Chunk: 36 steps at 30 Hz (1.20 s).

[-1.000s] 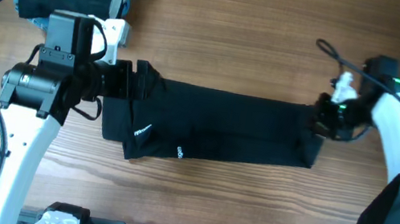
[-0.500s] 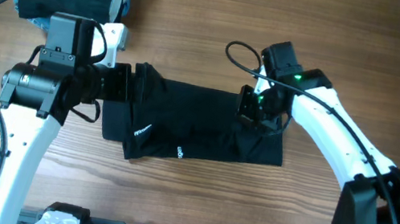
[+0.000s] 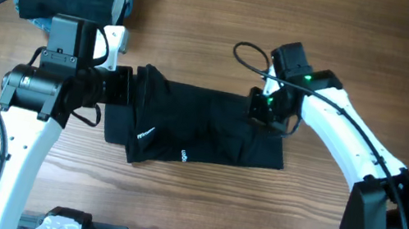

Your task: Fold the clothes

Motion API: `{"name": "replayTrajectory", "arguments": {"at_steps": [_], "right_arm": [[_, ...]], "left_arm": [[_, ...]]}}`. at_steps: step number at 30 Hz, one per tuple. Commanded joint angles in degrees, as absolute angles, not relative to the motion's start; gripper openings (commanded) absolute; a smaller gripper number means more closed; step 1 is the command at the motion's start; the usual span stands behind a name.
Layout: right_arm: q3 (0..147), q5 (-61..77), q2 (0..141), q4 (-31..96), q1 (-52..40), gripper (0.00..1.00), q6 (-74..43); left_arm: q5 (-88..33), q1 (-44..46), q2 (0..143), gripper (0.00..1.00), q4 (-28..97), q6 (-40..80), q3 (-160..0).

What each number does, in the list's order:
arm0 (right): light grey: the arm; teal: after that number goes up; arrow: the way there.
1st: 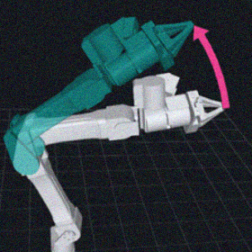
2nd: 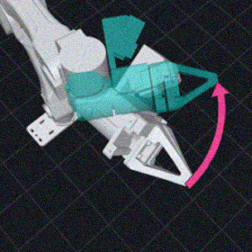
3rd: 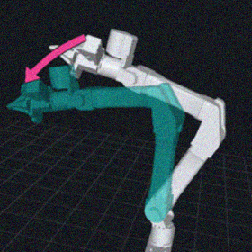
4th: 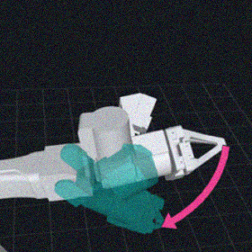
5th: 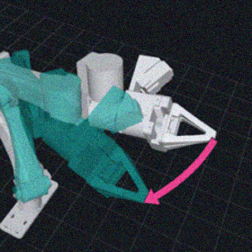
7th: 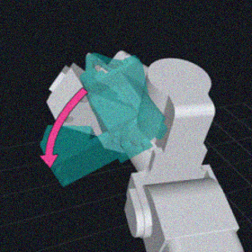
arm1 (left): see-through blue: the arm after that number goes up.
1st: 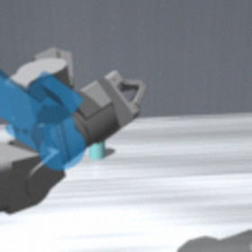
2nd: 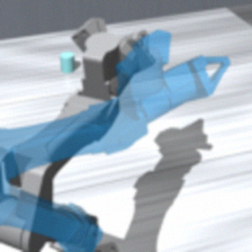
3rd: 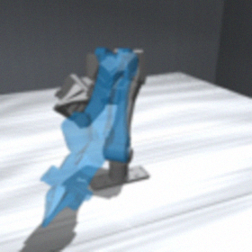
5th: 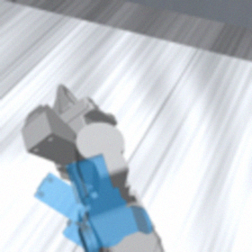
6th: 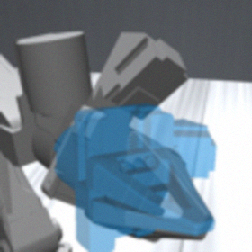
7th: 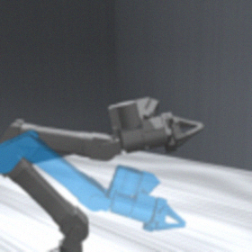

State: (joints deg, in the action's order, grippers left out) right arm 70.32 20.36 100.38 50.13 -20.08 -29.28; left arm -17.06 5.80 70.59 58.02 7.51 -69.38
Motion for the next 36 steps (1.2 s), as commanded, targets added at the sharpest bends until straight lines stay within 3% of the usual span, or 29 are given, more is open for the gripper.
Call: {"name": "replayTrajectory", "arguments": {"at_steps": [1,7,12,14,17,21,24,28,36], "right_arm": [[68.1,13.7,100.0,49.6,-20.0,0.04,-28.5],[61.0,24.2,102.3,42.2,-22.6,0.04,-22.9],[61.1,39.1,102.0,42.5,-36.0,0.04,-9.6],[61.2,33.8,99.4,43.6,-37.3,0.04,-12.0],[61.3,20.2,89.8,43.5,-34.5,0.04,-21.8],[61.3,13.3,79.4,43.5,-25.7,0.08,-31.6],[61.3,14.0,80.1,44.2,-19.8,0.12,-33.2],[61.3,14.2,84.0,46.1,-18.7,0.14,-33.2],[61.3,16.8,88.9,49.5,-18.7,0.14,-32.9]], "left_arm": [[-13.8,5.3,70.1,0.98,59.5,6.2,-69.7],[-13.0,5.3,70.1,0.99,60.3,6.2,-69.7],[-13.0,5.3,70.1,1.00,60.0,6.2,-69.7],[-13.0,5.3,70.1,1.00,60.3,6.2,-69.7],[-13.0,5.3,70.1,1.00,60.9,6.2,-69.7],[-13.0,5.3,71.6,1.00,63.8,6.2,-69.2],[-13.2,5.3,76.8,1.00,63.1,6.2,-67.2],[-13.0,1.2,89.6,1.00,56.6,5.7,-66.2],[-23.9,-12.2,108.2,1.00,49.6,-14.7,-66.2]]}}
